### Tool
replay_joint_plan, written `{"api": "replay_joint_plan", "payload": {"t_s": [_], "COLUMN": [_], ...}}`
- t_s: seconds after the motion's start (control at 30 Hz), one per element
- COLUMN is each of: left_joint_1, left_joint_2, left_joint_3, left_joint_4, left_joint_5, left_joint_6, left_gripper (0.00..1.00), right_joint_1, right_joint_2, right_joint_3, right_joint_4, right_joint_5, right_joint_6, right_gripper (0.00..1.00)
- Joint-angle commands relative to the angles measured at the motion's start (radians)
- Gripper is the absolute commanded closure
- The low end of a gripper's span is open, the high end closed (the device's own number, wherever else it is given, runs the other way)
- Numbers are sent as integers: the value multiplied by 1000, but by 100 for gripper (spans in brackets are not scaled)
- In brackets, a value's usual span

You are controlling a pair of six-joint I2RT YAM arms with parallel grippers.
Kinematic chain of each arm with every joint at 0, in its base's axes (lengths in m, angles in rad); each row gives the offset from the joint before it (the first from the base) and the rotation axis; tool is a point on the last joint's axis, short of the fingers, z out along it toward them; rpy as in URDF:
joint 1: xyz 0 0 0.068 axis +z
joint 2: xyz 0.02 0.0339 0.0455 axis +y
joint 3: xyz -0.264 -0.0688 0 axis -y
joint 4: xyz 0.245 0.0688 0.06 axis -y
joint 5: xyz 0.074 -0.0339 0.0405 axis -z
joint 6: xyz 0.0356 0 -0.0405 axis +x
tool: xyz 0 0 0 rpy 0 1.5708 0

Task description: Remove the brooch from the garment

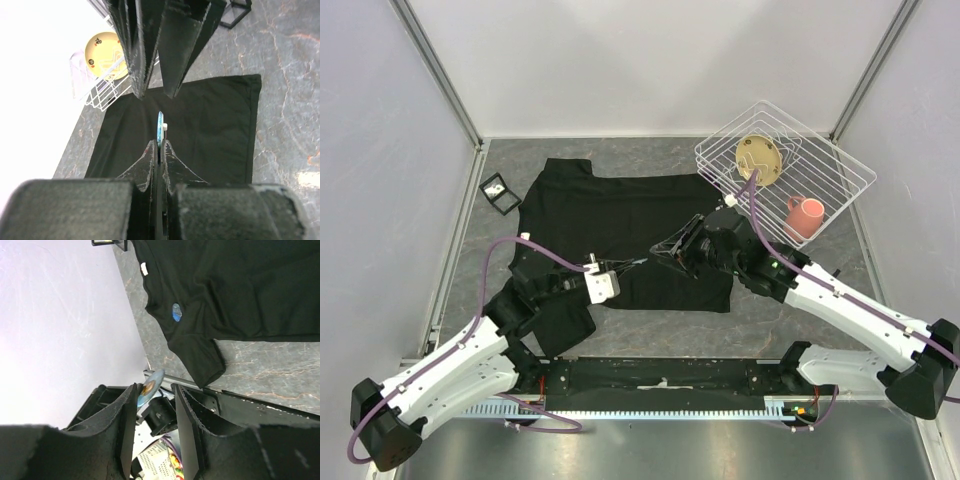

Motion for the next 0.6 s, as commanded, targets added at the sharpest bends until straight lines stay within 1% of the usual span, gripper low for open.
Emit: {"api": "replay_joint_plan", "payload": {"t_s": [0.0,0.13,0.27,0.4,0.5,0.57], "left_joint_1": [-5,-5,-5,-6,-6,-6], "left_joint_2": [-5,-2,-8,-1,6,10], "left_joint_3": [-18,-30,-41,-41,-41,-41], "left_joint_4": [76,100,122,126,123,120], "left_joint_5": [-25,-43,-68,-66,-60,-60], "left_joint_6": [141,147,160,164,170,173], "left_gripper": [98,98,98,98,98,98], "right_joint_1": [-2,1,2,9,10,10], "right_joint_2": [-1,42,51,70,84,96], "right_joint_3": [-3,24,6,-5,-5,-3], "right_joint_4": [77,91,102,131,148,160], "right_joint_5": [-13,-75,-73,-92,-104,-109], "right_joint_6": [79,86,109,117,123,131], "right_gripper": [56,57,60,61,63,67]}}
